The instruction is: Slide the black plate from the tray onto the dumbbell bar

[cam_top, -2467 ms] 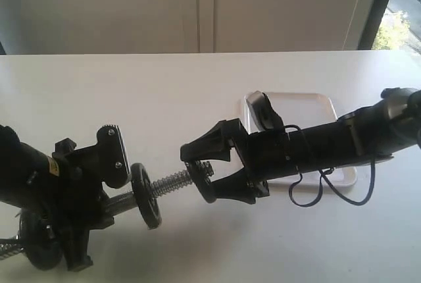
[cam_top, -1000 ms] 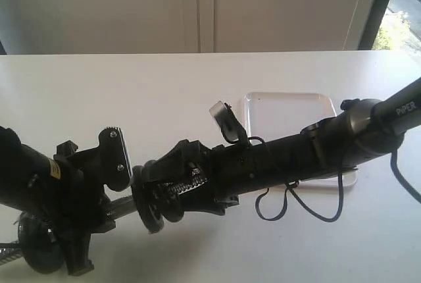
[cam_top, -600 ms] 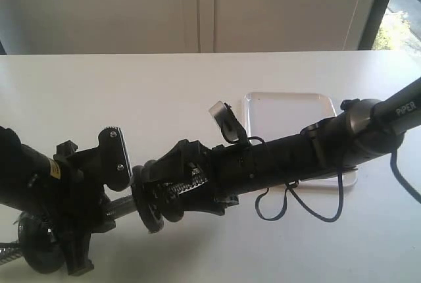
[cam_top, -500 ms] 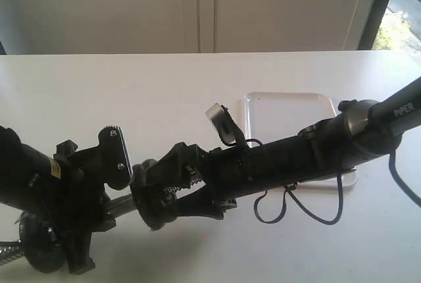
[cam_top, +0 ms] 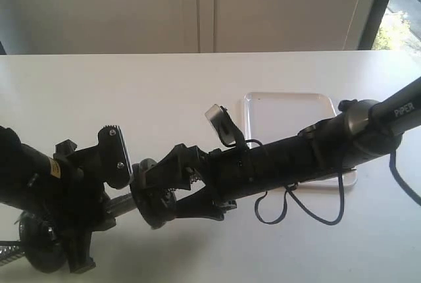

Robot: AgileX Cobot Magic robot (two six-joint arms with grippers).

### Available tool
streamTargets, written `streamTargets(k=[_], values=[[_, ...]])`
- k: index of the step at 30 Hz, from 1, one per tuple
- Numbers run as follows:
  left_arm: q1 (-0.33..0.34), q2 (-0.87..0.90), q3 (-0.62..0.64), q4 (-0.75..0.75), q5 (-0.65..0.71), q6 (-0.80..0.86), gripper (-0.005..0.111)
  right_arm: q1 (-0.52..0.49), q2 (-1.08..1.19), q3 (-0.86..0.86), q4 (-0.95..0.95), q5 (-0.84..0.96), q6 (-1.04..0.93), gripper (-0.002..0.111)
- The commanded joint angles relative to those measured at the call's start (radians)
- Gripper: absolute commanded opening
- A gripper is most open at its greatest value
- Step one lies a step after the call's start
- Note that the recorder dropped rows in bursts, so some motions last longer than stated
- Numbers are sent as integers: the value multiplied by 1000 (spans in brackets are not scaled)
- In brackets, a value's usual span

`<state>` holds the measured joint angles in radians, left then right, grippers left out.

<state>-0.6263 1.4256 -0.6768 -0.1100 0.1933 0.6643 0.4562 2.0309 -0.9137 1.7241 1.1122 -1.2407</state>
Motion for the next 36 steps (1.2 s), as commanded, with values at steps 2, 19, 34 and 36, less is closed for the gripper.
streamTargets(k=[2,19,34,36], values=[[-4,-41,-30,-45,-132,-15,0,-41,-11,-3,-44,109,8,105],[-4,-41,-30,-45,-133,-22,0,-71,-13,-33,-355,109,118,105],[-4,-39,-30,-45,-137,-22,0,-71,-17,-33,-443,109,194,66],[-4,-39,-30,-45,-137,-22,0,-71,-17,-33,-443,109,196,37]])
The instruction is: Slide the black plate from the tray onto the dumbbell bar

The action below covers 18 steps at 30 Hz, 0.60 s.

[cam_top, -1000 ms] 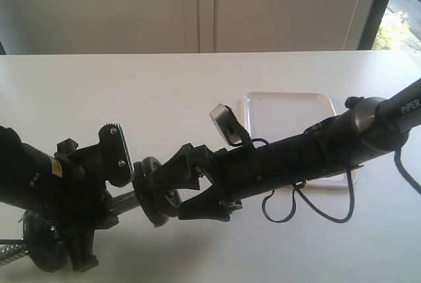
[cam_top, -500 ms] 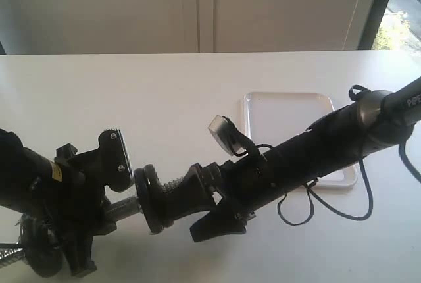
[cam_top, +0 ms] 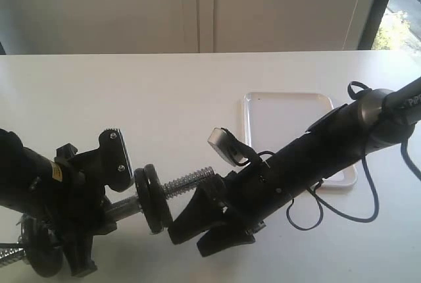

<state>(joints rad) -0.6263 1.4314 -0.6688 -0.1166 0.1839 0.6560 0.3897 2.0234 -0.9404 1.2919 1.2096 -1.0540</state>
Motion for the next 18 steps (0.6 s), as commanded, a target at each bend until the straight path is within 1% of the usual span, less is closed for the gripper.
streamTargets(k=[1,2,3,18], values=[[-4,-45,-38,-38,-127,-14,0,-5,-10,-6,-11,12,9,22],[-4,-45,-38,-38,-127,-14,0,-5,-10,-6,-9,12,9,9],[-4,-45,-38,-38,-127,-14,0,-5,-10,-6,-9,12,9,0],[-4,25,-38,-38,-137,-31,0,-5,-10,-6,-9,12,9,0]])
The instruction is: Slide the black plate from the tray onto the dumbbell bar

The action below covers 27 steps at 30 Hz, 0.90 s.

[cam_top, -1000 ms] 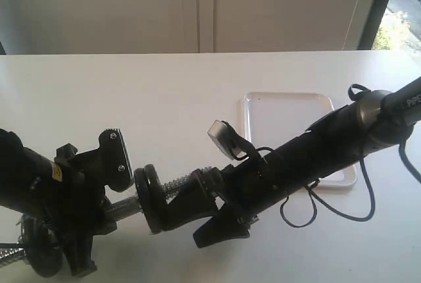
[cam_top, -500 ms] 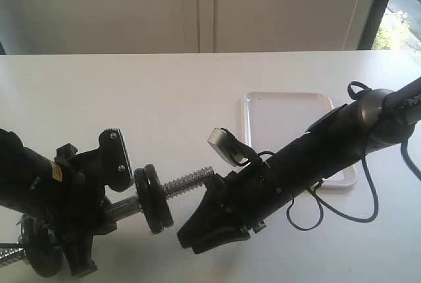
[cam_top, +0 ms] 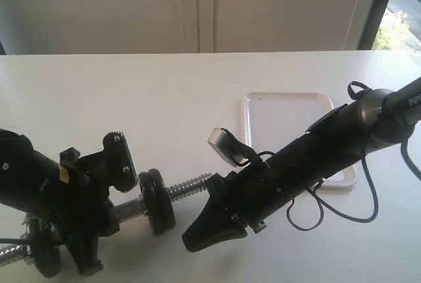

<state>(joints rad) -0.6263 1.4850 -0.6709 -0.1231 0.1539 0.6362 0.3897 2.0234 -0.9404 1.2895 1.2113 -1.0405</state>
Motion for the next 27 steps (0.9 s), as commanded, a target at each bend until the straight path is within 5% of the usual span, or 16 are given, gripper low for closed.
streamTargets(k=[1,27], values=[[-4,-28,-36,-32,-107,-11,0,-5,-10,-6,-7,10,-4,0],[-4,-29,-36,-32,-63,-12,0,-5,-10,-6,0,10,-4,0]])
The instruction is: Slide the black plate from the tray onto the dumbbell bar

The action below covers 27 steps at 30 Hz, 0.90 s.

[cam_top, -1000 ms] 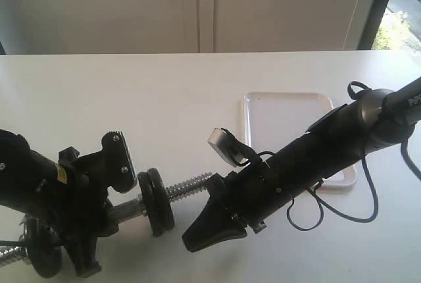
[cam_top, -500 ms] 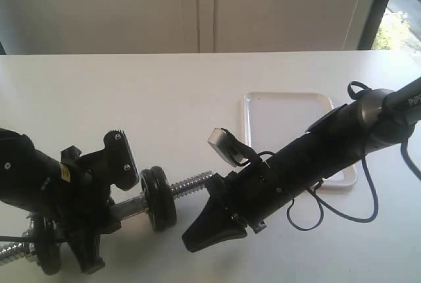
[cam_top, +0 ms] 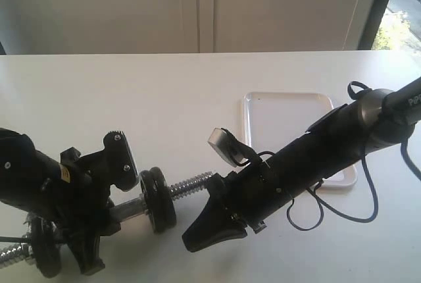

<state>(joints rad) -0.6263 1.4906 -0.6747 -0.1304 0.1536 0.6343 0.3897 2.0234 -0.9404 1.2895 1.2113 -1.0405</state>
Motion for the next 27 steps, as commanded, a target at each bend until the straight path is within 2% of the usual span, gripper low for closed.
streamTargets(k=[1,8,10,12,14,17,27], values=[[-4,-34,-32,-25,-58,-10,0,-5,-10,-6,0,10,-4,0],[-4,-34,-32,-25,-51,-10,2,-5,-10,-6,0,10,-4,0],[-4,-34,-32,-25,-49,-12,13,-5,-10,-6,0,10,-4,0],[-4,-34,-32,-25,-49,-12,32,-5,-10,-6,0,10,-4,0],[-4,-34,-32,-25,-47,-14,43,-5,-10,-6,0,10,-4,0],[-4,-34,-32,-25,-32,-14,53,-5,-10,-6,0,10,-4,0],[-4,-13,-32,-25,-10,-62,57,-5,-10,-6,0,10,-4,0]])
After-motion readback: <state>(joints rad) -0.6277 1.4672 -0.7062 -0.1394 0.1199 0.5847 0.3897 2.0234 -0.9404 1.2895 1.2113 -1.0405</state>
